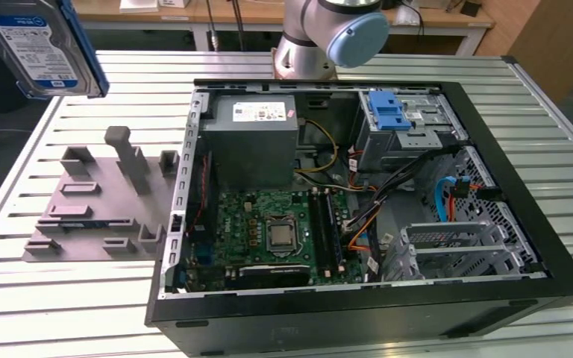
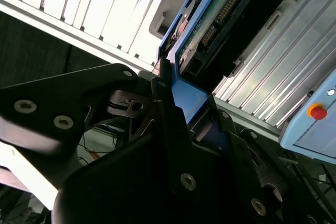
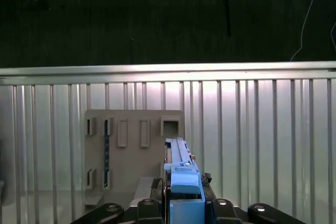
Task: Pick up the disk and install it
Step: 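Pick up the disk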
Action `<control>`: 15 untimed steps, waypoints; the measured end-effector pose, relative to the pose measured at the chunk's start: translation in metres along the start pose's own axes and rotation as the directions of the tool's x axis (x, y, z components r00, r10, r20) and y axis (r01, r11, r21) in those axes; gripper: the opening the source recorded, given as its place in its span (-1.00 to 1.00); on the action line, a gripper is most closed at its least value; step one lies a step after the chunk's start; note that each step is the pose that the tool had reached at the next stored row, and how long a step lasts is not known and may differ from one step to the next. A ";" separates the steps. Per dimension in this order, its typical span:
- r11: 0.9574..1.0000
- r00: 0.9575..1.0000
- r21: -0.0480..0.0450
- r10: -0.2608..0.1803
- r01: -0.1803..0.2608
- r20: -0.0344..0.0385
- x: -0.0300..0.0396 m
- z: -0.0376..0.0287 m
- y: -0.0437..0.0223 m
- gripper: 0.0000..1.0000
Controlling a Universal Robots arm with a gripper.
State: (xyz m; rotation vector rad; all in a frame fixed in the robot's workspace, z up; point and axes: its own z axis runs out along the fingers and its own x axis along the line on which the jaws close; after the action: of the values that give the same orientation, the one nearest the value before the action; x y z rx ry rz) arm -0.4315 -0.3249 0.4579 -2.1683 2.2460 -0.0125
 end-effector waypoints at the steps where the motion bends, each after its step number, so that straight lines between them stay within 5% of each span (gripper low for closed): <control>1: 1.000 1.000 0.000 0.000 0.000 0.000 0.0019 0.0000 -0.0001 -0.27; 15: 1.000 1.000 -0.002 0.000 0.000 0.002 0.0306 -0.0002 -0.0038 -0.27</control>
State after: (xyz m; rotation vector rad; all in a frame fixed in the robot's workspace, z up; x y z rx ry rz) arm -0.4287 -0.3556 0.4579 -2.1685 2.2464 -0.0084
